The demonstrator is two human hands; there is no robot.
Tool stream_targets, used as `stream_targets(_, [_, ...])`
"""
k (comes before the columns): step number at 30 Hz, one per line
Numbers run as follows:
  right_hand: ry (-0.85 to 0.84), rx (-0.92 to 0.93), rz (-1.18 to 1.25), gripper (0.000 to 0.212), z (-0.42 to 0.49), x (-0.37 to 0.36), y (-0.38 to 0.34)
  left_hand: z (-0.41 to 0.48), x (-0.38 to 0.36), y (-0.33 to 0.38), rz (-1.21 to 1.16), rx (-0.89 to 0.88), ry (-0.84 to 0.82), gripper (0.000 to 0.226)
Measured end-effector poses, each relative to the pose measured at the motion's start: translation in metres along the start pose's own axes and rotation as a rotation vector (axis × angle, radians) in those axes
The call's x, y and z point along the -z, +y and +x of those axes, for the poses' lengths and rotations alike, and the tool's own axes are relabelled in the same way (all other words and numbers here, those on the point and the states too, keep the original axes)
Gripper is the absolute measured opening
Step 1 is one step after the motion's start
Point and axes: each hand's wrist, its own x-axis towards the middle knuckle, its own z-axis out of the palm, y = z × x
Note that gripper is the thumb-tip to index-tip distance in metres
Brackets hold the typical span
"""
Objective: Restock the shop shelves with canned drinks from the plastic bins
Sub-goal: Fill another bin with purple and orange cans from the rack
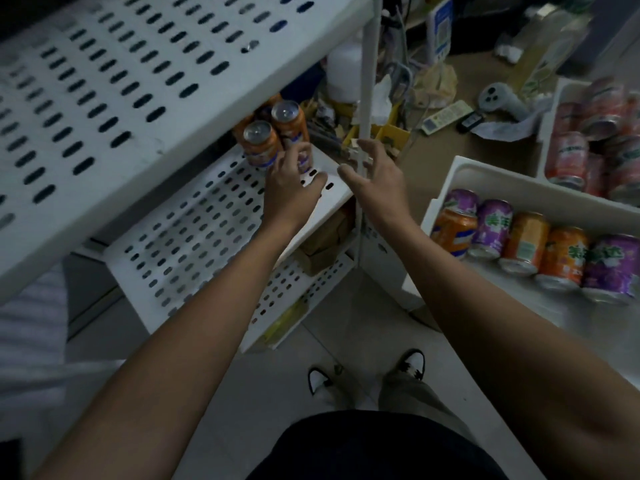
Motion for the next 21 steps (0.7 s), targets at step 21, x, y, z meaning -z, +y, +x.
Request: stream_targets(21, [-0.178, -0.012, 0.235, 0.077, 0.11, -0.109, -0.001, 0.065, 0.025, -0.078, -0.041, 0.281, 0.108, 0.081])
